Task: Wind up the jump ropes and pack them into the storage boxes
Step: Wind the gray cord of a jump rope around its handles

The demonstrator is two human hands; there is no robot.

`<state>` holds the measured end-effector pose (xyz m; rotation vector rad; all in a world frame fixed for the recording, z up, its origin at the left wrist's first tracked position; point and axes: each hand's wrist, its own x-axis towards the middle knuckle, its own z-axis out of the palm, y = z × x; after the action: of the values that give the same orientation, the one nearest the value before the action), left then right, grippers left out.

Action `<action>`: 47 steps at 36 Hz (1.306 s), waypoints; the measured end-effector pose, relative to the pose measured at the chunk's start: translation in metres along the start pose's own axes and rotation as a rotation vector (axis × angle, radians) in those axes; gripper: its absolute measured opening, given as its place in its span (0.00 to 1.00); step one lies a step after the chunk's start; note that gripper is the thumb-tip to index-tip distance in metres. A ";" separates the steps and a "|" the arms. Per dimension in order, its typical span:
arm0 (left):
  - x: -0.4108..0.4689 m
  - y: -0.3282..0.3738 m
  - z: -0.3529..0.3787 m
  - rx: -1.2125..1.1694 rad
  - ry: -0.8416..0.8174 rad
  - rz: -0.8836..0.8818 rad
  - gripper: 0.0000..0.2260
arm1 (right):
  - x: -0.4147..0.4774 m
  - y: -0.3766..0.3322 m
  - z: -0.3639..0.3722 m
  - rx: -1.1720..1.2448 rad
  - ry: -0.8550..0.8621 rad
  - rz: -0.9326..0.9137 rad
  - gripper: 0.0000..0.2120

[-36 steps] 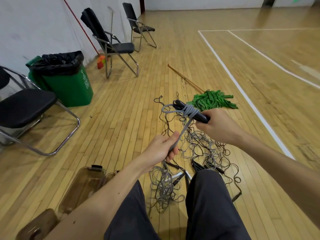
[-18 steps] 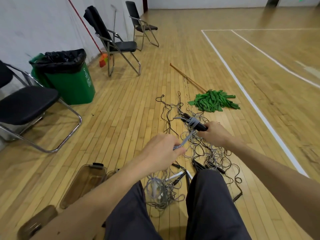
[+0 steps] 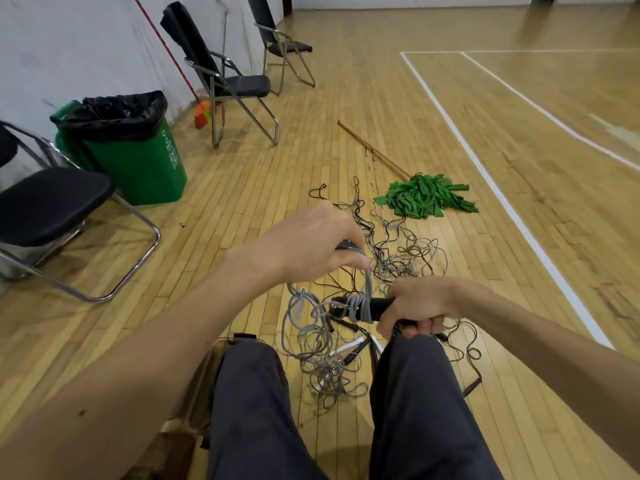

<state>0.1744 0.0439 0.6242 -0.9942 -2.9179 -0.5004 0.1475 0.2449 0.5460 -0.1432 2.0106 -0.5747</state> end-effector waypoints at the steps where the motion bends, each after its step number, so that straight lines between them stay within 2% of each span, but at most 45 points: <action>1: 0.001 -0.002 0.000 -0.024 0.010 -0.010 0.12 | -0.003 -0.001 0.001 -0.021 -0.010 -0.008 0.08; 7: 0.007 -0.011 0.007 -0.194 0.029 -0.072 0.07 | -0.028 -0.010 0.008 -0.179 -0.133 -0.119 0.11; 10: 0.009 -0.018 0.016 -0.306 0.023 -0.119 0.06 | -0.039 -0.015 0.010 -0.227 -0.120 -0.201 0.10; 17: 0.002 -0.033 0.035 -0.722 -0.015 -0.256 0.10 | -0.057 -0.017 0.005 -0.158 -0.062 -0.402 0.13; 21: 0.000 -0.041 0.045 -0.821 -0.039 -0.322 0.10 | -0.064 -0.018 -0.004 -0.070 0.079 -0.503 0.12; 24: -0.004 -0.044 0.050 -0.889 -0.062 -0.308 0.02 | -0.068 -0.021 -0.012 -0.003 0.236 -0.562 0.11; 27: -0.003 -0.036 0.056 -0.948 -0.029 -0.375 0.07 | -0.068 -0.026 -0.013 0.035 0.383 -0.601 0.10; 30: -0.002 -0.031 0.063 -1.028 -0.017 -0.351 0.17 | -0.065 -0.030 -0.014 0.112 0.513 -0.637 0.21; 32: -0.002 -0.031 0.069 -1.065 -0.018 -0.319 0.22 | -0.062 -0.032 -0.015 0.107 0.582 -0.700 0.16; 35: -0.004 -0.036 0.082 -1.055 -0.030 -0.329 0.20 | -0.059 -0.034 -0.019 0.051 0.693 -0.725 0.04; 40: -0.015 -0.052 0.111 -1.013 -0.086 -0.388 0.14 | -0.063 -0.034 -0.032 0.150 0.749 -0.736 0.02; 47: -0.025 -0.067 0.156 -1.004 -0.127 -0.620 0.15 | -0.086 -0.042 -0.064 0.340 0.844 -0.732 0.09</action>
<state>0.1678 0.0265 0.4532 -0.0192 -2.9733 -2.0959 0.1290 0.2580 0.6586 -0.5039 2.5978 -1.6442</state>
